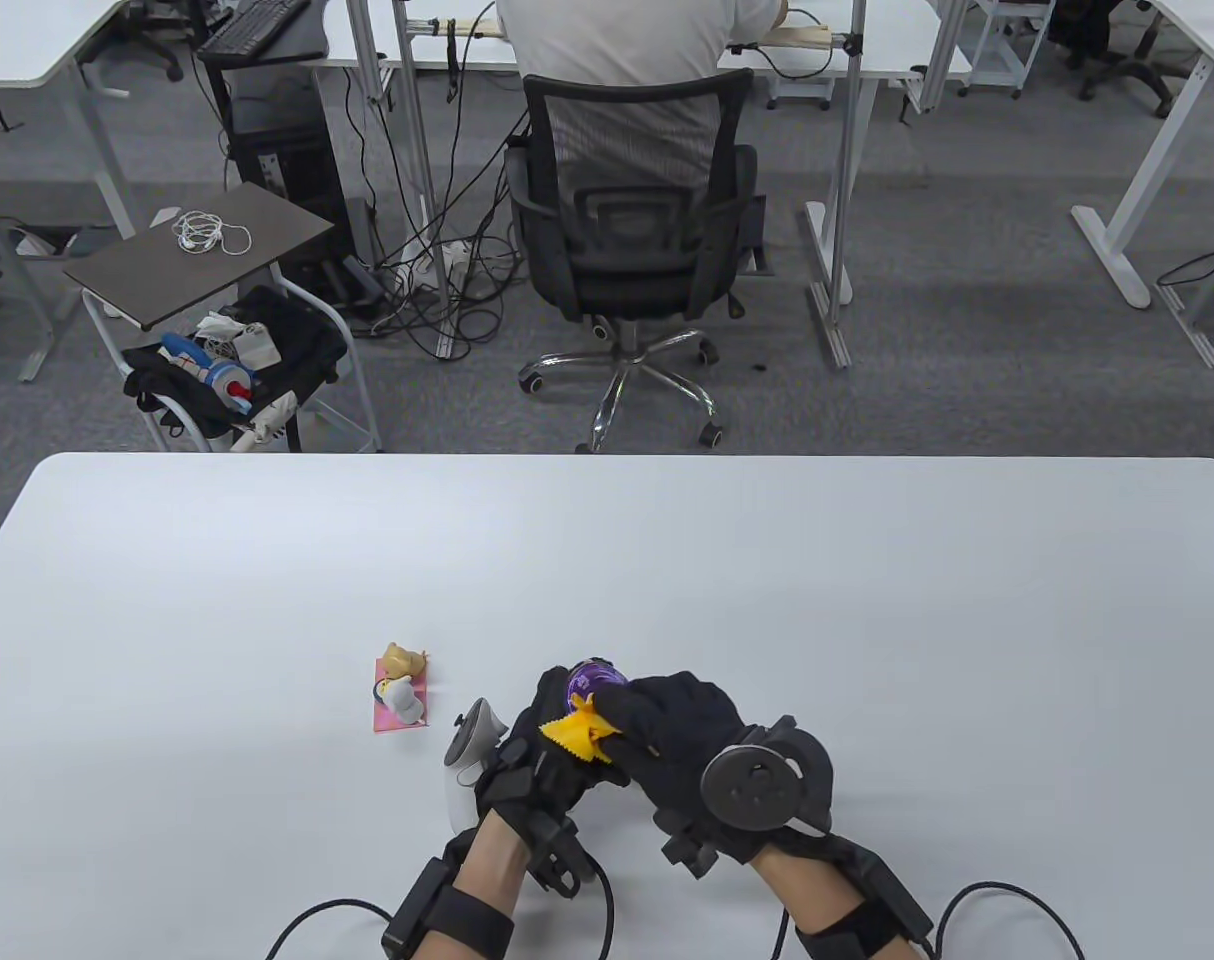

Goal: Dust the small ornaments

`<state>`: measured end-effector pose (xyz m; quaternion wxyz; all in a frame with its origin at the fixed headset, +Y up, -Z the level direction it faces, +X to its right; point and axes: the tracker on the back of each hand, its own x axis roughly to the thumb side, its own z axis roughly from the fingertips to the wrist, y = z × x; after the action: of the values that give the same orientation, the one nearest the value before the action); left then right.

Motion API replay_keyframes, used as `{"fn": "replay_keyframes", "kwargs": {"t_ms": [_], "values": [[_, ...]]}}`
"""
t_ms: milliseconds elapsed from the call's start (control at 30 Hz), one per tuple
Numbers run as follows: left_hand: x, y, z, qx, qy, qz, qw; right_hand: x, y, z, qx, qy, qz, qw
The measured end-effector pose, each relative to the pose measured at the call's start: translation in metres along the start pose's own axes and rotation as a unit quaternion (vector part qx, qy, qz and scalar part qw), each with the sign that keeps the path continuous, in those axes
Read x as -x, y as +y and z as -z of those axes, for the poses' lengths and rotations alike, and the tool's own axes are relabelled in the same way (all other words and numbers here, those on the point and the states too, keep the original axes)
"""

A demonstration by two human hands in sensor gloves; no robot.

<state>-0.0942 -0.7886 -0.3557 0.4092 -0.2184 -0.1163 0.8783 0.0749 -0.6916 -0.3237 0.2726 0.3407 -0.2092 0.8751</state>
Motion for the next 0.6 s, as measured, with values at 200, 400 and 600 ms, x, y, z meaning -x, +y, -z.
{"fn": "replay_keyframes", "kwargs": {"t_ms": [200,400,600], "values": [[-0.006,0.001,-0.004,0.013,-0.009,-0.017,1.0,0.028,-0.007,0.0,0.015,0.078,0.02,0.997],[0.009,-0.011,0.005,0.031,0.055,0.068,0.996,0.012,-0.007,0.002,0.026,0.051,0.051,0.997],[0.006,-0.006,0.003,0.033,0.038,0.054,0.997,0.04,-0.012,-0.002,0.037,0.125,0.035,0.991]]}}
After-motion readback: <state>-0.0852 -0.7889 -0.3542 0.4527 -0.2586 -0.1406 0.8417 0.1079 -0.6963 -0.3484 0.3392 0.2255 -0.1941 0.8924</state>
